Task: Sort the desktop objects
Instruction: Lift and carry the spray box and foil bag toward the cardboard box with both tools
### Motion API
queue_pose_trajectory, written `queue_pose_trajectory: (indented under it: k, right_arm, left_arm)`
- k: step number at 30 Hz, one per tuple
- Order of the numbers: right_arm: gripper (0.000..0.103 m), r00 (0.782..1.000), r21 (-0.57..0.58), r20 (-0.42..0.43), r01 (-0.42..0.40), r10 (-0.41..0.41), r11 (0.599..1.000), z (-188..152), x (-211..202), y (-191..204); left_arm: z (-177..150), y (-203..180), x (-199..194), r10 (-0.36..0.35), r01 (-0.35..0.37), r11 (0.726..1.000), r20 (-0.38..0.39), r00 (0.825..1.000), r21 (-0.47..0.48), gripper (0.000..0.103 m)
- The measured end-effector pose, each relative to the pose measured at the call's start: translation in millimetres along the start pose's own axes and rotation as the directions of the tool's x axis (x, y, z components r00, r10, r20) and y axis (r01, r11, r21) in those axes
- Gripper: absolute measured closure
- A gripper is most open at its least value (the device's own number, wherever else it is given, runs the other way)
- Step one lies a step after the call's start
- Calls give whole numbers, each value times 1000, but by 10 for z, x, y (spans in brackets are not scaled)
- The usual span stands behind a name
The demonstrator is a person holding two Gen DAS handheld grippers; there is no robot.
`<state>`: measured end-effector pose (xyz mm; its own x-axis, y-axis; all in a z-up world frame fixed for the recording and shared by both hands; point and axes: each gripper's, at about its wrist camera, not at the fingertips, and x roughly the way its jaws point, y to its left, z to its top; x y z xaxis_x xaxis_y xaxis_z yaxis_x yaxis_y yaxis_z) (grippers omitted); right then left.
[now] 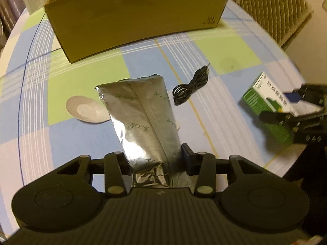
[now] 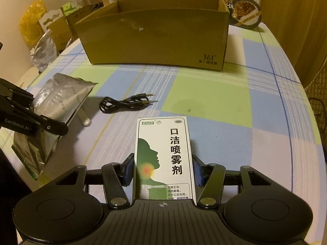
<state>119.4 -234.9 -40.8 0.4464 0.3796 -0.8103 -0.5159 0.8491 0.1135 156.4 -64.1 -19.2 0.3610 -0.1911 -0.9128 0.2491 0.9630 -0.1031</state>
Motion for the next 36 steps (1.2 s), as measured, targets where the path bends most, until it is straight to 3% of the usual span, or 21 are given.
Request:
queue_pose_trajectory:
  k: [6,20,36]
  right_arm:
    - [50,1000,-2,19,-7,7,1000,32,-71,100]
    - [50,996,-48,86,0,4,999,276,-233,341]
    - [50,991,-58,132,15,-7,998,486,-333,403]
  left_arm:
    - [45,71,-209,-44,45,998,41,998,-39,65]
    - [166,16,-553,-12,18,999,125,992,-42,64]
    - [216,-63,-705,6,-2,1000,166,986,-28,65]
